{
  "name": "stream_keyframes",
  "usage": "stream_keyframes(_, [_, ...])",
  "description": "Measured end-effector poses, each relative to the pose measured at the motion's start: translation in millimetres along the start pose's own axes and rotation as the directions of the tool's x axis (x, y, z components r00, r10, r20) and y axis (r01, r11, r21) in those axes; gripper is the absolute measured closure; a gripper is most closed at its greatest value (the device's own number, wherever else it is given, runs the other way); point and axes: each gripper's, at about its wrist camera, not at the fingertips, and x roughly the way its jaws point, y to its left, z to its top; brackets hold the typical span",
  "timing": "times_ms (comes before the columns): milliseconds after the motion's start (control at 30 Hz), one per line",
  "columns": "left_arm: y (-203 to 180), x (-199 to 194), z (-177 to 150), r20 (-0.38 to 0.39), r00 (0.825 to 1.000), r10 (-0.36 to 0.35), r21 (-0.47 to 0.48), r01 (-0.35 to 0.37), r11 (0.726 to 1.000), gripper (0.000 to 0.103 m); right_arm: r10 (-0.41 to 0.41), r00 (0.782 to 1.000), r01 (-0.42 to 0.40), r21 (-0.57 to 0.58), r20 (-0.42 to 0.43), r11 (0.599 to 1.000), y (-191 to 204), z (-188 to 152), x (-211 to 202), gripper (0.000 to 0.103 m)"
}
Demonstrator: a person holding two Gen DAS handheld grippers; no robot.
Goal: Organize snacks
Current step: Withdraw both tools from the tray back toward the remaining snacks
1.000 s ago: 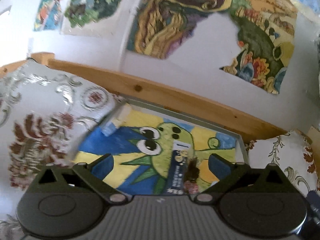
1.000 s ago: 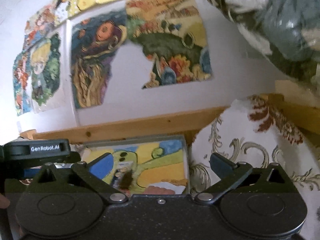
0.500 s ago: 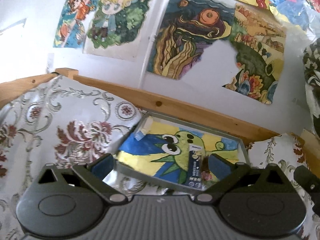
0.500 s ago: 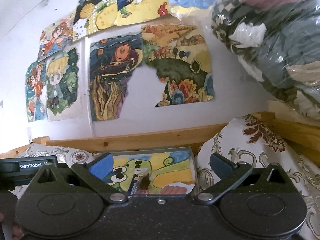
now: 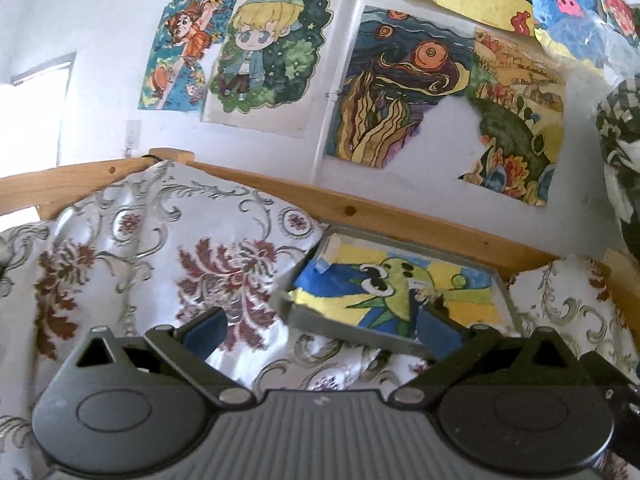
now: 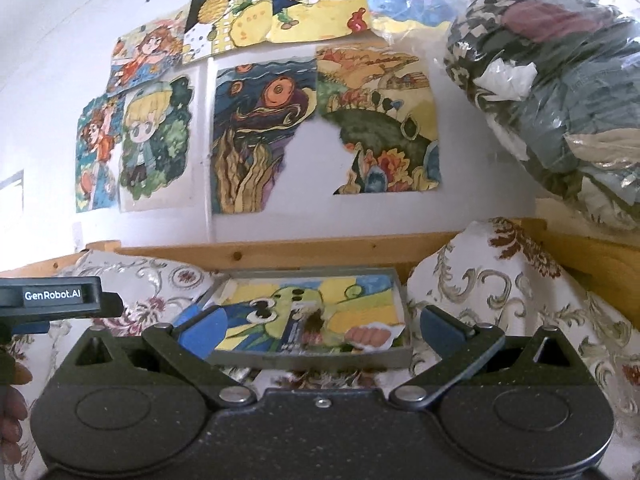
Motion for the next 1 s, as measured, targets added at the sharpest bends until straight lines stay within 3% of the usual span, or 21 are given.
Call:
stream_keyframes(400, [34.2,-22.3,-39.8,-0.045,0.998,0.047,0.011,-0.046,0.999,0.0,-0.03,0.999,0.03,-0.014,-0.042,0.999,21.3,-33.4,-28.8,0.001])
stream_keyframes(1000, [52.8,-38.7,-78.7,-0.164,0.983,0.08,0.135,-0.058,0.989,0.0,-0.061,0.969,0.071,0.033,-0.241,0.997,30.5,-72.3,-40.2,0.001])
